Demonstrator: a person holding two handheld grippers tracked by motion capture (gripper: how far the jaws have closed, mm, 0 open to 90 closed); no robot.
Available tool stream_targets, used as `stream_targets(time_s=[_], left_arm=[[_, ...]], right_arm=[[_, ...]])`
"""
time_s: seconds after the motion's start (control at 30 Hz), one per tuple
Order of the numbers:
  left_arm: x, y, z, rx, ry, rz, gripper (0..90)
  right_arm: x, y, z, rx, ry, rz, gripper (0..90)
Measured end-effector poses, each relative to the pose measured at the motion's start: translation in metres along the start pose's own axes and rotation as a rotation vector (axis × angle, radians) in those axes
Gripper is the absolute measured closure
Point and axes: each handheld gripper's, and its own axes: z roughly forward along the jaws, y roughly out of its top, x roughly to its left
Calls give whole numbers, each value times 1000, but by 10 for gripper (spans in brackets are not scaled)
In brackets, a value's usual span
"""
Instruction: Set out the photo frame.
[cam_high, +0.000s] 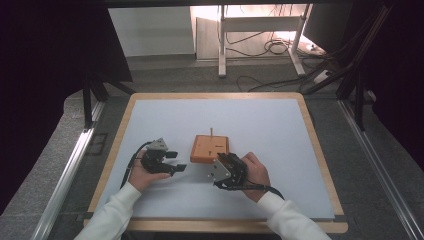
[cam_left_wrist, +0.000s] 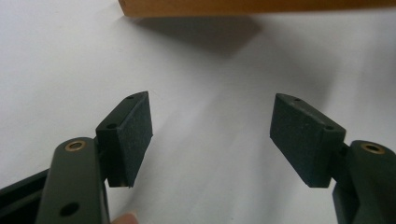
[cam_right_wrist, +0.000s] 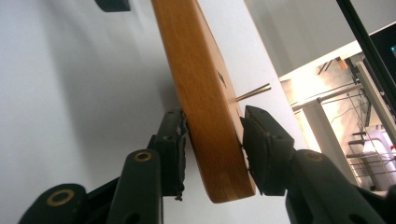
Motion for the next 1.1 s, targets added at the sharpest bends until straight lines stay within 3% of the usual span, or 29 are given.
stream_targets(time_s=[0.33,0.5,0.9,1.1], left_arm=[[2,-1,0,0,1,0,291],[2,-1,0,0,2,-9,291],[4,-2,0,-2,7,-8,291],[4,-2,0,-7,7,-19,291]], right_arm=[[-26,19,5,16,20,-52,678],[-35,24,7,19,22,-51,695],[-43,31,12,29,47,-63,700],[-48,34,5,27,85,-45,701]])
